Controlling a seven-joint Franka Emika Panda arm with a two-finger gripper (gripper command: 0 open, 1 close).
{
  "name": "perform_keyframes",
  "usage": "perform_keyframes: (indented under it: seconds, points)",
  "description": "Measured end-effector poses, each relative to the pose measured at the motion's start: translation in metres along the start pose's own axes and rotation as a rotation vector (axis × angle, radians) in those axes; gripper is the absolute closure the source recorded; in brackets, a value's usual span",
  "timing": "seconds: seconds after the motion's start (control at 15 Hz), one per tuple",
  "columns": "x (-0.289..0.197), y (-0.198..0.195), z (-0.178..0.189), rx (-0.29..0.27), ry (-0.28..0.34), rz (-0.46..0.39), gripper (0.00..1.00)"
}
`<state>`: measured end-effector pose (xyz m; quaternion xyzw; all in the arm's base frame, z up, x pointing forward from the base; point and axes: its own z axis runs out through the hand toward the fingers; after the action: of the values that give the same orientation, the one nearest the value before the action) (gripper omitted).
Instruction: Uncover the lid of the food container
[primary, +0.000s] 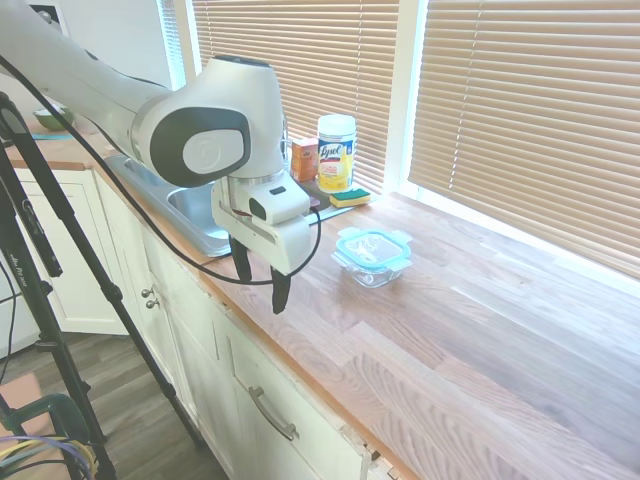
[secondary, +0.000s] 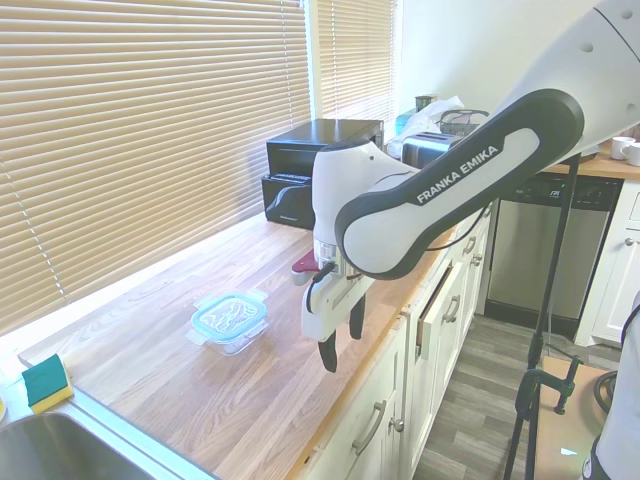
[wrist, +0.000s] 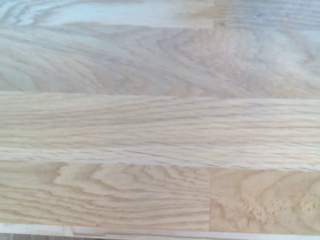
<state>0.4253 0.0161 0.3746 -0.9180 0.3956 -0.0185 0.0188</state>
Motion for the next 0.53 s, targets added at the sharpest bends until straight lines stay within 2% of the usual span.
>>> perform_keyframes:
  seconds: [0.13, 0.33, 0.53]
  points:
    - [0.001, 0.001, 0.001, -0.004, 0.004, 0.015, 0.0]
    - [0.017, -0.002, -0.01, 0.007, 0.045, 0.056, 0.0]
    - [0.044, -0.01, -0.023, 0.057, 0.037, 0.107, 0.0]
